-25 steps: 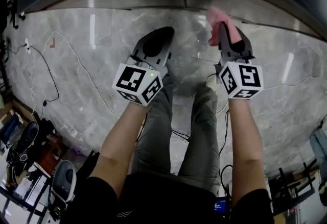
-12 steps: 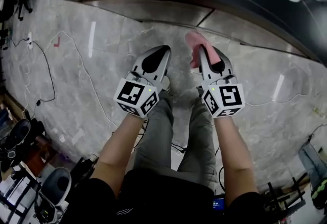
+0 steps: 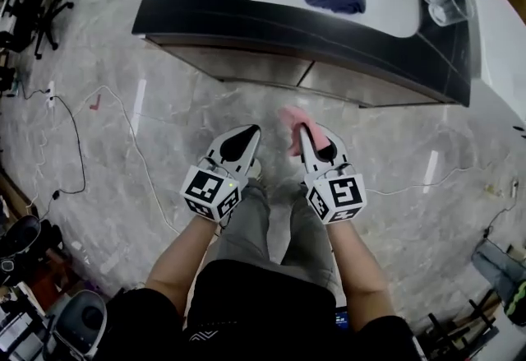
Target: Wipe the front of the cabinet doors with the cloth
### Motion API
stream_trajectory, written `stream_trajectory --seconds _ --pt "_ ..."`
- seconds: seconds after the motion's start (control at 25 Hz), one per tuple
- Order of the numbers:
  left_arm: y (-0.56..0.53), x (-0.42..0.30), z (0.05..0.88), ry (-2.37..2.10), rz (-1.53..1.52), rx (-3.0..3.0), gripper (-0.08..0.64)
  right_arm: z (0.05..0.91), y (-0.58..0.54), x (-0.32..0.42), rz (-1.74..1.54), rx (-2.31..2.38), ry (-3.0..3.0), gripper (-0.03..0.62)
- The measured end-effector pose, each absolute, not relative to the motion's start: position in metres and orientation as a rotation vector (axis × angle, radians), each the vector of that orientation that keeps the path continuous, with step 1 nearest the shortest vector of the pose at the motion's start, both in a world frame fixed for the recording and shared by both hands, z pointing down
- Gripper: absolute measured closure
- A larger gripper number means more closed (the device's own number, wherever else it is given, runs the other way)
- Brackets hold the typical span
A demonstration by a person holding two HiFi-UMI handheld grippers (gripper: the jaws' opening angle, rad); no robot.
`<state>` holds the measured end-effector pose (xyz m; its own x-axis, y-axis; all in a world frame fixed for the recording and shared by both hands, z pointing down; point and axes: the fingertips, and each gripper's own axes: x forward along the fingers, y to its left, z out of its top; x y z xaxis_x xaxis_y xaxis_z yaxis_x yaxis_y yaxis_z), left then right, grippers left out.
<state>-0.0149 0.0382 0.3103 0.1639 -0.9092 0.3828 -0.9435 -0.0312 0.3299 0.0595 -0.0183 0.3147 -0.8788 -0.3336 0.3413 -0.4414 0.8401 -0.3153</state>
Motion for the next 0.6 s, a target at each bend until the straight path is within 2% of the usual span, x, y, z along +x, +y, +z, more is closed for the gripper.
stream_trajectory --seconds 0.6 --pt "0.048 0.032 0.212 -1.676 0.129 2.116 0.546 0.213 -0.002 0.128 0.541 0.673 -2.75 0.548"
